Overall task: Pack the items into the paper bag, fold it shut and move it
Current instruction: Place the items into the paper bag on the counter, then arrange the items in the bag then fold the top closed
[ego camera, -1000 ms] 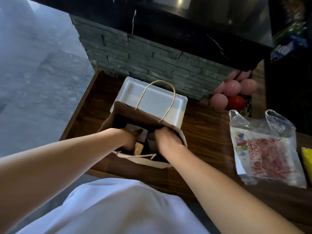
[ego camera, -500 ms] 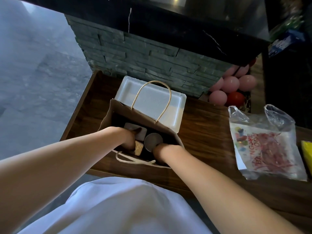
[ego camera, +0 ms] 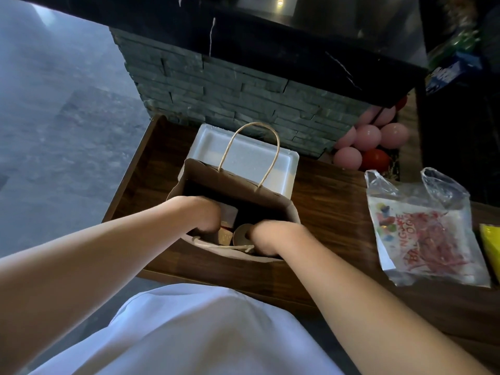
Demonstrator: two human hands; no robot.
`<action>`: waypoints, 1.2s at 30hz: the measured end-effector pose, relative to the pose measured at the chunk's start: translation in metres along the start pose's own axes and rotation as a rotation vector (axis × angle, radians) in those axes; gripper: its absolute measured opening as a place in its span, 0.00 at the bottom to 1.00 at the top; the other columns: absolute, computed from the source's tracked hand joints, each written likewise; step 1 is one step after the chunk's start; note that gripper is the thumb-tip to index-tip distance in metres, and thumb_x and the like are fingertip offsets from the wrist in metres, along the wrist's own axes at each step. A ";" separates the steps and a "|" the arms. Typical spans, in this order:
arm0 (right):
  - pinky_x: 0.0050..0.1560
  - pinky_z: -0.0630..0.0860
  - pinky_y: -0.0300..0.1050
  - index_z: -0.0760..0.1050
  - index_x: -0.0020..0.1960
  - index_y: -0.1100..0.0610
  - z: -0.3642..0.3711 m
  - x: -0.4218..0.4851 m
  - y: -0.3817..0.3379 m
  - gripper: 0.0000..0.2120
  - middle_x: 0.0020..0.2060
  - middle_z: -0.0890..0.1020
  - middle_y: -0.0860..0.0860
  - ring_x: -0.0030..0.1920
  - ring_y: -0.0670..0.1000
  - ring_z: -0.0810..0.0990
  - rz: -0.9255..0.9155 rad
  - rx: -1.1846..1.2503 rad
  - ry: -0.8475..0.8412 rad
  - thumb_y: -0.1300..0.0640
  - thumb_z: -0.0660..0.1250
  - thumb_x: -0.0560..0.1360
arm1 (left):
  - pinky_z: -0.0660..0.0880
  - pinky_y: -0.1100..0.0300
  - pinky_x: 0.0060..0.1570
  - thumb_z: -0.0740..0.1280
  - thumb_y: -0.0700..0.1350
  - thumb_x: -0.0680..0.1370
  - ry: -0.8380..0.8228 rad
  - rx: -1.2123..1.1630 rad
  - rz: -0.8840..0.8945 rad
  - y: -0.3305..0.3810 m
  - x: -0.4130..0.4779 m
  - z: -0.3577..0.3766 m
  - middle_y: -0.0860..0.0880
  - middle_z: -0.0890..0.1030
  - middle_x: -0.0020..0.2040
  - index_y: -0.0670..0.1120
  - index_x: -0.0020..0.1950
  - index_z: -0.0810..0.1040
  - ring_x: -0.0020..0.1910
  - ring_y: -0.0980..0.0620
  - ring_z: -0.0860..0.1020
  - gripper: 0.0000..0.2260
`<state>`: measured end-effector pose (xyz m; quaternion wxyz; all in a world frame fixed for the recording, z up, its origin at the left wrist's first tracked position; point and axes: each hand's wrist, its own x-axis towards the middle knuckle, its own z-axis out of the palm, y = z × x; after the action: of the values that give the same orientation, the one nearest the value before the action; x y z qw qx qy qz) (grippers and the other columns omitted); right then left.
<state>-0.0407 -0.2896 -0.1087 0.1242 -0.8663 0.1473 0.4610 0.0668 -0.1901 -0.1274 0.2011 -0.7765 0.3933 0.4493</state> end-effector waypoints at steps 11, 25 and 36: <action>0.51 0.82 0.46 0.79 0.55 0.40 0.068 -0.109 0.097 0.26 0.50 0.85 0.47 0.51 0.50 0.84 -0.149 1.243 0.636 0.68 0.76 0.67 | 0.82 0.63 0.38 0.77 0.50 0.69 0.588 -1.269 0.303 -0.165 -0.092 0.005 0.48 0.86 0.52 0.53 0.52 0.84 0.47 0.53 0.86 0.12; 0.55 0.77 0.36 0.76 0.51 0.35 0.091 -0.035 0.036 0.25 0.54 0.82 0.39 0.56 0.44 0.81 -0.133 1.268 0.644 0.65 0.75 0.71 | 0.77 0.71 0.48 0.74 0.34 0.72 0.703 -0.742 0.225 -0.090 -0.041 0.071 0.51 0.73 0.70 0.57 0.64 0.76 0.65 0.48 0.75 0.26; 0.65 0.74 0.54 0.82 0.55 0.49 0.078 -0.017 0.034 0.19 0.61 0.80 0.46 0.63 0.48 0.76 -0.194 1.221 0.730 0.64 0.77 0.68 | 0.74 0.74 0.50 0.80 0.41 0.65 0.629 -0.670 0.480 -0.101 -0.024 0.043 0.73 0.74 0.54 0.73 0.43 0.79 0.56 0.67 0.75 0.25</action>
<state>-0.1220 -0.2911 -0.1393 0.5701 -0.7501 0.3333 -0.0359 0.1165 -0.0896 -0.1335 -0.2953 -0.7837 0.4366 0.3288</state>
